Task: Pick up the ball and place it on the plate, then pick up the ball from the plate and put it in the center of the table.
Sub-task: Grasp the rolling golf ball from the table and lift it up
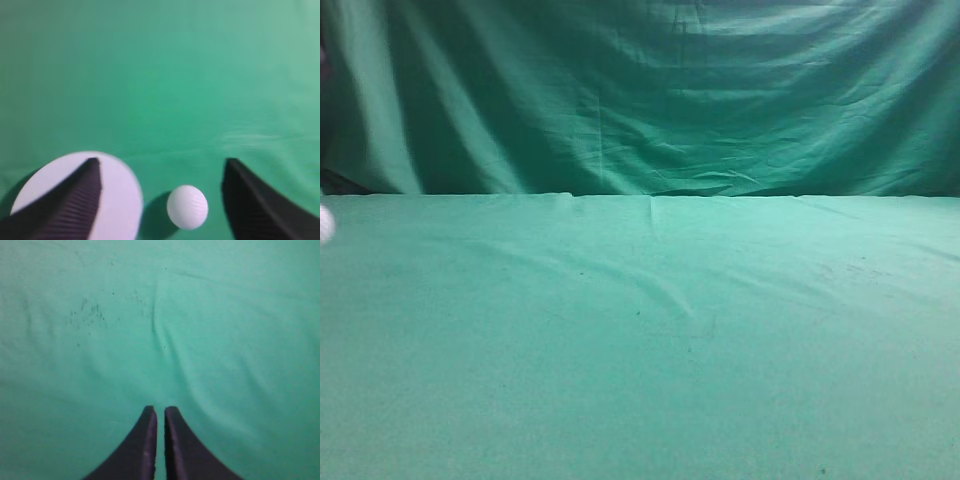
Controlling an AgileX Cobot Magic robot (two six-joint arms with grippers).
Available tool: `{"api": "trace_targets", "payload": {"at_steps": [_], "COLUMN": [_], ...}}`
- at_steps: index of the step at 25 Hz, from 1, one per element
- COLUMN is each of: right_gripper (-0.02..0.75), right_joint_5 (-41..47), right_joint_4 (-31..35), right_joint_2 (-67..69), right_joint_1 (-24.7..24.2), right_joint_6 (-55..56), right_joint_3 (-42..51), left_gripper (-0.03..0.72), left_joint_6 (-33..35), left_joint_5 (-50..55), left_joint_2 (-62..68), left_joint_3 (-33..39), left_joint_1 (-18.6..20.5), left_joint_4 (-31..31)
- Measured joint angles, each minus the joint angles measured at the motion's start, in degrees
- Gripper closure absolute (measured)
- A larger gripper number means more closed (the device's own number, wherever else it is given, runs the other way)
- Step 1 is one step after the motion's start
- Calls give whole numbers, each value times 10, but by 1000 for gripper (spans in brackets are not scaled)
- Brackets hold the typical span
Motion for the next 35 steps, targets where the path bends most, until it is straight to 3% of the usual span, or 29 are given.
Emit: {"api": "trace_targets", "payload": {"at_steps": [3, 6, 9, 16, 21, 26, 32, 35], "right_gripper": [688, 688, 688, 688, 688, 688, 688, 688], "right_joint_5": [0, 0, 0, 0, 0, 0, 2, 12], "right_joint_4": [0, 0, 0, 0, 0, -1, -4, -6], "right_joint_2": [0, 0, 0, 0, 0, 0, 0, 0], "right_joint_1": [0, 0, 0, 0, 0, 0, 0, 0], "right_joint_6": [0, 0, 0, 0, 0, 0, 0, 0], "right_joint_3": [0, 0, 0, 0, 0, 0, 0, 0], "left_gripper": [340, 589, 688, 688, 688, 688, 688, 688], "left_joint_6": [51, 96, 117, 123, 131, 133, 130, 97], "left_joint_5": [23, 34, 38, 52, 14, -38, -108, -132], "left_joint_2": [-27, -64, -103, -188, -262, -315, -369, -397], "left_joint_3": [-20, -22, -22, -15, 60, 147, 227, 263], "left_joint_1": [0, 0, 0, 0, -3, -61, -172, -196], "left_joint_4": [-61, -103, -124, -142, -163, -141, -97, -59]}}
